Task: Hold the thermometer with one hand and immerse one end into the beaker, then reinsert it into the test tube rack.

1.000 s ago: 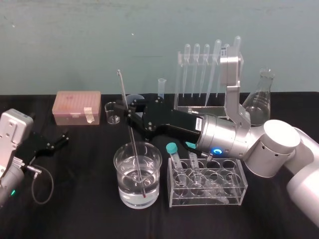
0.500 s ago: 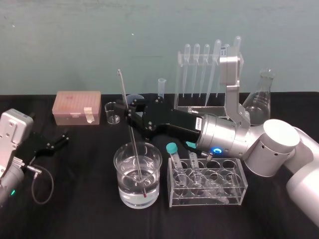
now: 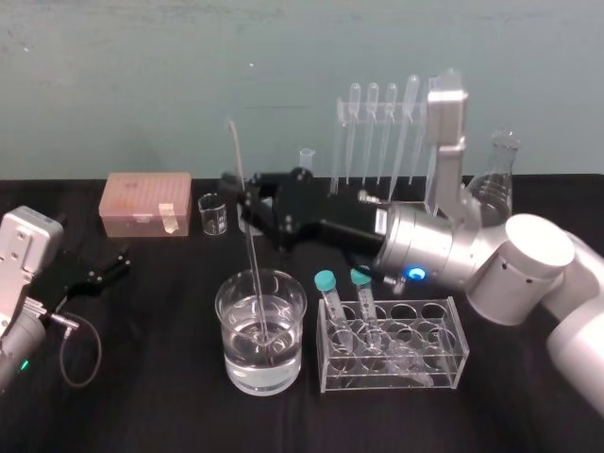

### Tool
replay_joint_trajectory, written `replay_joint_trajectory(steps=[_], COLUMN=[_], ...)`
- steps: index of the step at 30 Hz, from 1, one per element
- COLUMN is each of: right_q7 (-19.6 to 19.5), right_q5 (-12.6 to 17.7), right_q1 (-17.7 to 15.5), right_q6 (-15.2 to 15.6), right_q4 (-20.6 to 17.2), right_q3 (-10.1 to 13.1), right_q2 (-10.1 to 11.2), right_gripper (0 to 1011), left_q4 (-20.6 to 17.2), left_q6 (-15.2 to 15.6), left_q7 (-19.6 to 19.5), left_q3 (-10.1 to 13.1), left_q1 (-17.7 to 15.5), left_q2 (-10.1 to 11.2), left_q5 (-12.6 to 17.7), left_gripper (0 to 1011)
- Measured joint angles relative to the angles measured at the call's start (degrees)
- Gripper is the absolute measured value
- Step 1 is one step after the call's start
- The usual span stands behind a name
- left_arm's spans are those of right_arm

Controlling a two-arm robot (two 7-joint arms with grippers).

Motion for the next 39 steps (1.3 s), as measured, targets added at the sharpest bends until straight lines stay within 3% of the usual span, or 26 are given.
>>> replay_joint_trajectory(steps=[9,14,22,28,31,39], right_q7=[1.77,0.84,-5.19,-10.75,-13.99,-17.52], right_q5=[5.75,10.05,10.01,9.36,9.61,10.02], right_q1=[3.13,6.13,7.73,3.45,-1.09,-8.69], right_q6=[1.99,4.61,4.01,3.97,4.51,5.77], right_q4=[-5.17,-8.19,-9.37,-10.66,-12.62,-16.15], right_q3=[3.37,7.00,10.97,13.72,15.65,17.53], right_q2=[1.56,3.33,7.47,11.83,14.44,17.48], right_gripper=[51,51,51,51,51,51], left_q4=[0.00,0.00,0.00,0.00,0.00,0.00], left_q6=[0.00,0.00,0.00,0.00,0.00,0.00], left_q7=[0.00,0.00,0.00,0.00,0.00,0.00], left_q3=[0.00,0.00,0.00,0.00,0.00,0.00], left_q1=[0.00,0.00,0.00,0.00,0.00,0.00], left_q2=[0.00,0.00,0.00,0.00,0.00,0.00], left_q5=[0.00,0.00,0.00,0.00,0.00,0.00], left_gripper=[1008,1008,1008,1008,1008,1008])
